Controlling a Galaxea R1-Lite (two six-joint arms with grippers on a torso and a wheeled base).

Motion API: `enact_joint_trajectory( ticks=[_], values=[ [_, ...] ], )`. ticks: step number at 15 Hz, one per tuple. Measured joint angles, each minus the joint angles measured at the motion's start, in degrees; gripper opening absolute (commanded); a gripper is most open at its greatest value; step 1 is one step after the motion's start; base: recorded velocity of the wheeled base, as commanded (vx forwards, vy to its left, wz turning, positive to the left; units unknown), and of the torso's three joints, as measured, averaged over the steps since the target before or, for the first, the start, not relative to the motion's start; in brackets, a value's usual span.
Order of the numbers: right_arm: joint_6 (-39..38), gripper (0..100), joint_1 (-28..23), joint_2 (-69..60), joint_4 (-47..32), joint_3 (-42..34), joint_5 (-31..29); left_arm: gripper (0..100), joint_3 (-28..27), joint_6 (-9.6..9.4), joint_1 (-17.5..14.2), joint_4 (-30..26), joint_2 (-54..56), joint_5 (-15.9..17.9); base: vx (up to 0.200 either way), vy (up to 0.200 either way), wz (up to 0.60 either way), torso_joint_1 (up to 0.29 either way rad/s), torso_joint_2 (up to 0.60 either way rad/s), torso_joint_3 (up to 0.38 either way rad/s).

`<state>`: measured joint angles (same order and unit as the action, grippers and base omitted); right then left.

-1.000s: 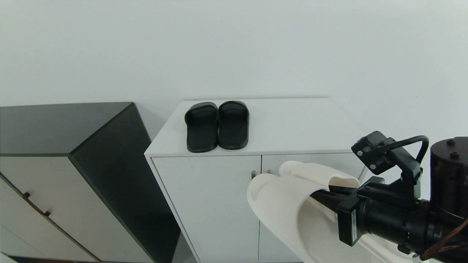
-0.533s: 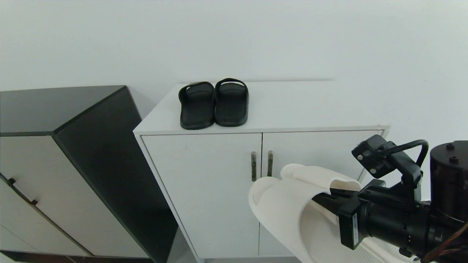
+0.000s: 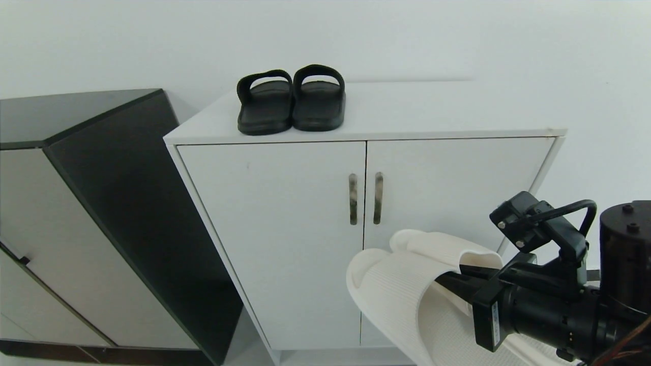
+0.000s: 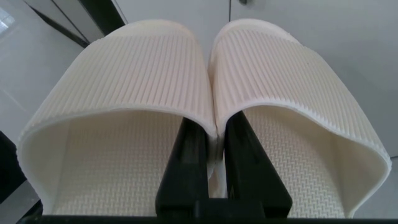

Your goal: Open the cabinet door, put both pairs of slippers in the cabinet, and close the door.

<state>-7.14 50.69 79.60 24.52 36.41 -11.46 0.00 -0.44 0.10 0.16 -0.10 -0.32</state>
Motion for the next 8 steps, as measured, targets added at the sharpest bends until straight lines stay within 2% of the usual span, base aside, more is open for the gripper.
enact_joint_trajectory(
  ticks=[4,8],
  values=[
    [0.04,0,0.00,0.16,0.00,-0.20,0.09,100,0.00,-0.18,0.00,0.00,0.00,0.11,0.000,0.000,0.00,-0.089,0.46,0.360],
    [0.09,0,0.00,0.38,-0.02,-0.41,0.11,100,0.00,-0.60,0.00,-0.02,0.00,0.56,0.000,0.000,0.00,-0.029,0.41,0.375]
  ],
)
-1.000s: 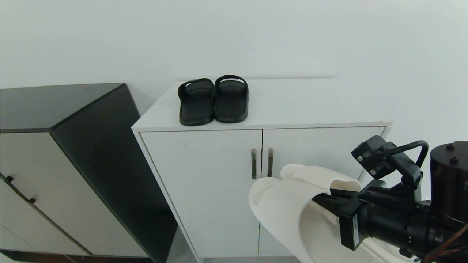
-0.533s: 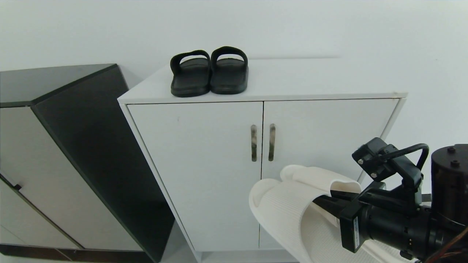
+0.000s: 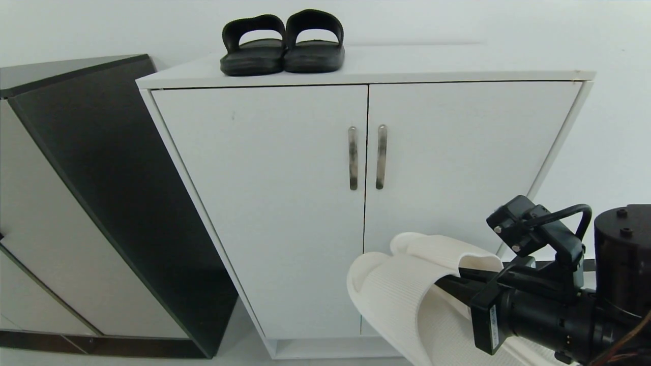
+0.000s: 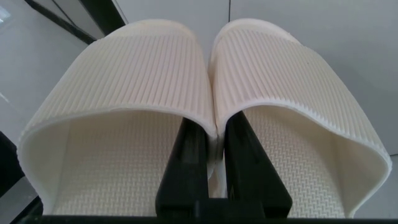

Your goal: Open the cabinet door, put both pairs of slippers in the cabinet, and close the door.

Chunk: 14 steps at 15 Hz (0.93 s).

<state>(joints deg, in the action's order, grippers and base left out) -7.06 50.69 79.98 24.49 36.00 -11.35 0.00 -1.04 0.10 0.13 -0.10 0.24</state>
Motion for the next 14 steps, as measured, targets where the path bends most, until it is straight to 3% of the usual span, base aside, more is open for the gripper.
enact_joint_trajectory(
  ticks=[2,3,5,6,8,11,12,14],
  values=[
    [0.17,0,0.00,0.17,0.02,-0.01,0.00,100,-0.21,0.20,0.00,1.30,-0.01,-0.22,0.000,0.000,0.00,-0.002,0.14,0.139],
    [0.37,0,0.00,0.20,0.02,-0.04,0.02,100,-1.49,1.26,0.01,2.32,-0.17,-0.24,0.000,0.000,0.00,0.002,0.06,0.041],
    [0.39,0,0.00,0.26,0.06,-0.23,0.00,100,-8.90,4.69,0.21,2.71,-3.06,0.11,0.000,0.000,0.00,0.000,0.00,0.000],
    [0.39,0,0.00,0.28,0.09,-0.37,0.05,100,-11.46,4.91,0.28,2.68,-5.61,1.12,0.000,0.000,0.00,0.000,0.00,0.000],
    [0.39,0,0.05,0.30,0.28,-0.45,0.11,100,-14.74,4.40,0.54,4.40,-14.12,6.97,0.000,0.000,0.00,0.000,0.00,0.000],
    [2.72,0,0.16,0.33,1.05,-1.13,0.11,100,-17.80,2.18,2.33,11.02,-28.87,22.28,0.000,0.000,0.00,0.000,0.00,0.000],
    [2.96,0,0.18,0.33,2.17,-1.41,0.09,100,-19.24,1.46,4.44,12.18,-33.04,24.91,0.000,0.000,0.00,0.000,0.00,0.000],
    [3.04,0,0.18,0.39,3.10,-1.96,0.11,100,-23.94,0.71,13.30,13.74,-41.94,26.49,0.000,0.000,0.00,0.000,0.00,0.000]
  ],
)
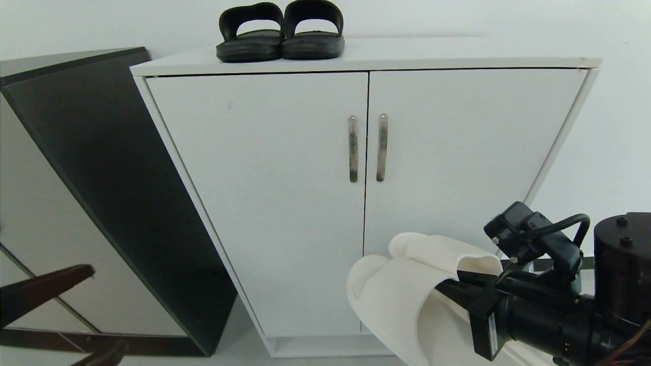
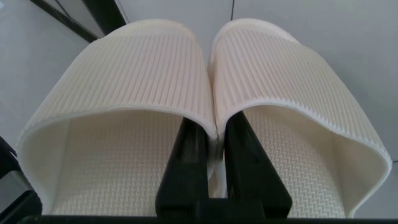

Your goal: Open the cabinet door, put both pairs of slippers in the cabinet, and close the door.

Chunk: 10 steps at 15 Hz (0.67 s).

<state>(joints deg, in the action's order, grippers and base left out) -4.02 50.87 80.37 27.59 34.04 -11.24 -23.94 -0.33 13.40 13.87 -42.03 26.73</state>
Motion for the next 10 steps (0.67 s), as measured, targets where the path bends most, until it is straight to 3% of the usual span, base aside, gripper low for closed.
enact_joint_trajectory(
  ticks=[2,3,6,8,10],
  values=[
    [-0.02,0,0.00,0.28,0.09,-0.16,0.09,100,-5.33,0.40,9.73,2.08,-7.80,-3.30,0.000,0.000,0.00,0.000,0.00,0.000],
    [-0.07,0,0.00,0.41,0.09,-0.20,0.09,100,-8.06,1.34,15.57,4.30,-12.01,-6.16,0.000,0.000,0.00,0.000,0.00,0.000],
    [-0.02,0,0.41,0.55,0.00,-1.44,0.18,100,-15.12,3.22,29.12,12.97,-24.86,-14.51,0.000,0.000,0.00,0.000,0.00,0.000],
    [-0.02,0,0.87,0.57,0.16,-1.95,0.18,100,-20.41,3.80,34.12,16.37,-32.55,-16.91,0.000,0.000,0.00,0.000,0.00,0.000],
    [0.00,0,1.02,0.61,0.13,-2.15,0.18,100,-25.83,4.13,36.52,17.36,-39.30,-17.70,0.000,0.000,0.00,0.000,0.00,0.000]
  ],
)
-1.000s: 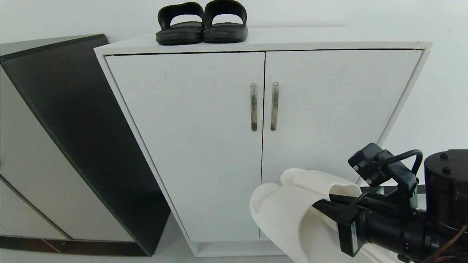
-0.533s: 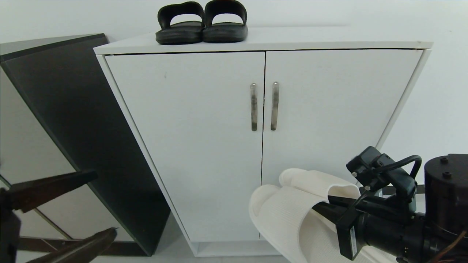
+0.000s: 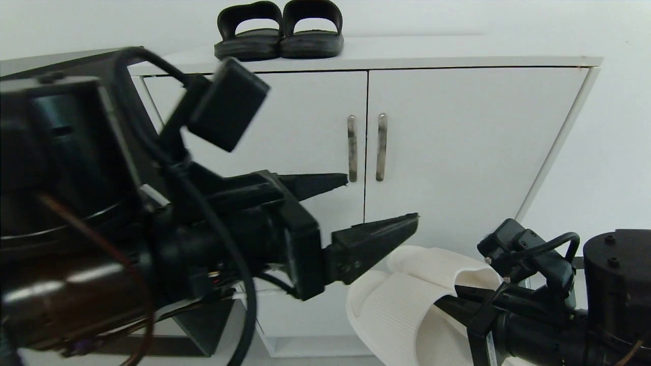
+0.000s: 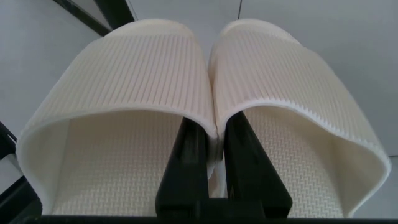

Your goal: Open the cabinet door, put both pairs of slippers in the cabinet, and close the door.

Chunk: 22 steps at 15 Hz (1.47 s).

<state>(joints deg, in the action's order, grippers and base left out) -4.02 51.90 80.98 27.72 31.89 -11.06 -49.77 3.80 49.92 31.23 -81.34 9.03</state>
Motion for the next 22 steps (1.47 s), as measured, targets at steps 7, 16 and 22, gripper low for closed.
enact_joint_trajectory(
  ticks=[7,16,22],
  values=[
    [0.06,0,0.30,0.02,-0.06,-0.20,-0.10,100,-10.86,12.47,-2.05,0.51,-9.24,11.35,0.000,0.000,0.00,0.000,0.00,0.000],
    [0.06,0,0.30,0.05,-0.16,-0.17,-0.18,100,-17.09,7.96,-4.56,-0.04,-14.20,2.24,0.000,0.000,0.00,0.000,0.00,0.000],
    [0.15,0,0.37,0.00,-0.06,-0.17,-0.21,100,-19.04,7.85,-6.88,0.05,-17.09,2.21,0.000,0.000,0.00,0.000,0.00,0.000]
  ],
)
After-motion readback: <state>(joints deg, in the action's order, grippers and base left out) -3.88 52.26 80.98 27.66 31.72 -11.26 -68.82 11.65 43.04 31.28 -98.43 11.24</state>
